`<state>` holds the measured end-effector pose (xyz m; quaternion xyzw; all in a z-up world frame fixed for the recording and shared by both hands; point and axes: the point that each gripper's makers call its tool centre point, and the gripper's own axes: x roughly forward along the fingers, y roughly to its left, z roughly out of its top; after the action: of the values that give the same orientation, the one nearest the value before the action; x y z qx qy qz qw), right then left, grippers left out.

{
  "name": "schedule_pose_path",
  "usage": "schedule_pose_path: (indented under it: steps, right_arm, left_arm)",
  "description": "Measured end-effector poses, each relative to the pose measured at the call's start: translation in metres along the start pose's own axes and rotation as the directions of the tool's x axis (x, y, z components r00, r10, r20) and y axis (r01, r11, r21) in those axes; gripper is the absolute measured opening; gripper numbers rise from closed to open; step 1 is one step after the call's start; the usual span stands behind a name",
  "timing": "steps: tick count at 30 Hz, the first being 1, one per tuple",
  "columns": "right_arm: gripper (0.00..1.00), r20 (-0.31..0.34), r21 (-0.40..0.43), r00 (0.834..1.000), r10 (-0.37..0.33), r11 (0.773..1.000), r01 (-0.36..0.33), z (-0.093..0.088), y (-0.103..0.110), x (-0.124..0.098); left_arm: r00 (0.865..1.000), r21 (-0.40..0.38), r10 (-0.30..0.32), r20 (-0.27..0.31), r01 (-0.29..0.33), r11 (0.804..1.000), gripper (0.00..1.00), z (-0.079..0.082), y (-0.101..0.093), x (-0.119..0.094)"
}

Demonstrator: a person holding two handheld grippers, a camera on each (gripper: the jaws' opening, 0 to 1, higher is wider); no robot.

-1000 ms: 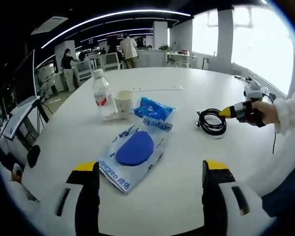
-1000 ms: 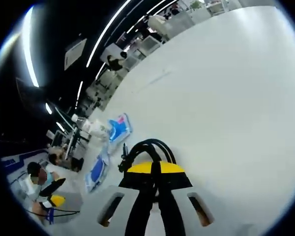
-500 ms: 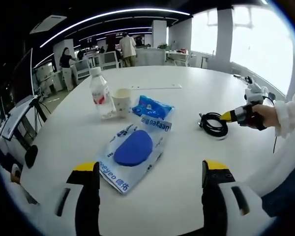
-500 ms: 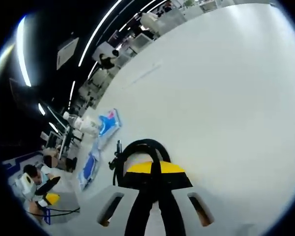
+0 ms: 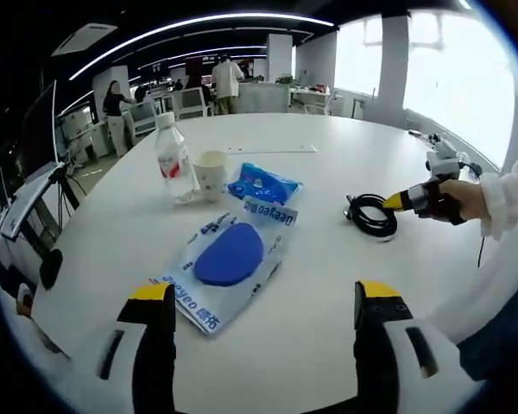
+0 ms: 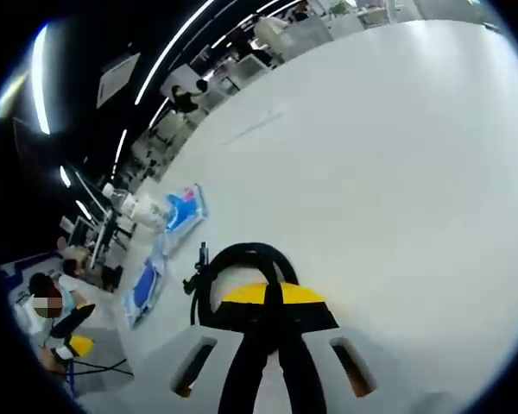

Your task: Arrange the tabletop items into an orderly group along one side of the table until the central work area is clear of visible clutter.

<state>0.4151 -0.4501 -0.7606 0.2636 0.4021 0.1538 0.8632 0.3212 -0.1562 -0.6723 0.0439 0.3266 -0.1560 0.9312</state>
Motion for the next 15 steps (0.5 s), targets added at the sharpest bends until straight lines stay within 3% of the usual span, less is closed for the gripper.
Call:
schedule_pose_path:
  steps: [10,15]
  right_arm:
    - [0.03,-0.003,-0.05,1.0,0.007,0.999,-0.007,0.005,-0.003,0.002]
    - [0.25,0.022,-0.016,0.998,0.054,0.998,-0.053,0.014,0.01,-0.005]
  left_arm:
    - [1.0,-0.001,-0.017,0.005,0.017,1.0,0.88,-0.001,-0.003,0.001]
    - [1.0,-0.007,-0.02,0.014,0.02,1.0,0.88,0.001,-0.005,0.0]
